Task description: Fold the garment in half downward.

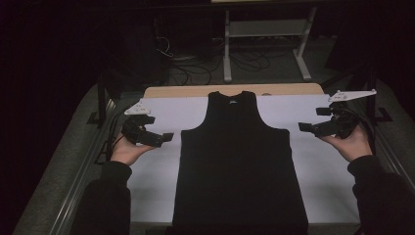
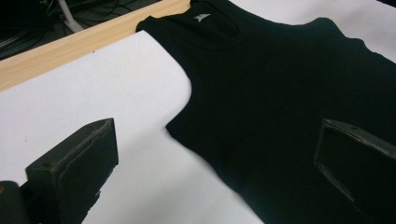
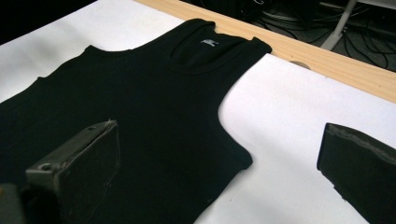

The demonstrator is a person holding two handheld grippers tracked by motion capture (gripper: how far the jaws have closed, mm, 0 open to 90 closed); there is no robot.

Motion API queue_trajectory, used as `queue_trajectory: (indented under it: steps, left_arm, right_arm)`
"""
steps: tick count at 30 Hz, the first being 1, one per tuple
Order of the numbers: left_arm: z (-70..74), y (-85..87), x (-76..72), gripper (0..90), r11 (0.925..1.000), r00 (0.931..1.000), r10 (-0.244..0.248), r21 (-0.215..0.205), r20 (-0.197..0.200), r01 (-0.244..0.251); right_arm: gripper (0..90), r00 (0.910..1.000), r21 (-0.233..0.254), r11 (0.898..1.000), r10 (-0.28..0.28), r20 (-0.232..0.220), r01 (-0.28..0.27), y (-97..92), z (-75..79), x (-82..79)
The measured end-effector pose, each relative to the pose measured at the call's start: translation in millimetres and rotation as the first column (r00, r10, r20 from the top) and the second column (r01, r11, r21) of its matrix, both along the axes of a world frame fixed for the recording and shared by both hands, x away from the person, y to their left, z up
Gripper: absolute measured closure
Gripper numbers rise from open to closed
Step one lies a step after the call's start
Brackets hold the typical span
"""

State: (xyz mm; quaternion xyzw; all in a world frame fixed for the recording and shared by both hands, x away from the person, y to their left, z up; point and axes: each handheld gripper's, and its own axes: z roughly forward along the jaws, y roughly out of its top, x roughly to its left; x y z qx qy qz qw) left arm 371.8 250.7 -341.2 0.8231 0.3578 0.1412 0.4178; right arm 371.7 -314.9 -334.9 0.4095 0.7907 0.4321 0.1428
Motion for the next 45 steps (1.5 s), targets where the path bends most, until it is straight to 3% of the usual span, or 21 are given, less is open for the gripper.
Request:
queue_trajectory:
  steps: [6,21,29,36,45]
  left_arm:
    - [4.2,-3.0,12.8,0.0,0.9997,0.9998,-0.014,0.018,-0.013,0.014]
    - [5.4,-7.2,46.1,0.0,0.9998,0.9985,-0.007,-0.016,-0.055,0.006]
    - [-6.9,-10.4,60.7,0.0,0.9979,0.9969,0.012,-0.063,-0.078,-0.017]
    - [-26.6,-18.9,74.9,0.0,0.9947,0.9944,0.017,-0.099,-0.104,-0.027]
    - [-43.9,-19.7,85.8,0.0,0.9961,0.9887,0.044,-0.069,-0.143,-0.055]
  right_arm:
    - [0.0,0.9998,-0.011,1.000,-0.001,-0.022,0.001,2.2,2.7,12.2]
    - [0.0,0.9994,-0.043,0.999,0.000,-0.035,-0.002,12.3,8.7,39.8]
    - [0.0,0.9987,-0.034,0.999,-0.003,-0.051,0.002,15.8,-0.2,53.8]
    - [0.0,0.9963,-0.044,0.999,-0.022,-0.083,0.018,18.8,-22.3,69.7]
    - [0.0,0.9928,-0.035,0.999,-0.029,-0.117,0.025,19.8,-39.6,81.6]
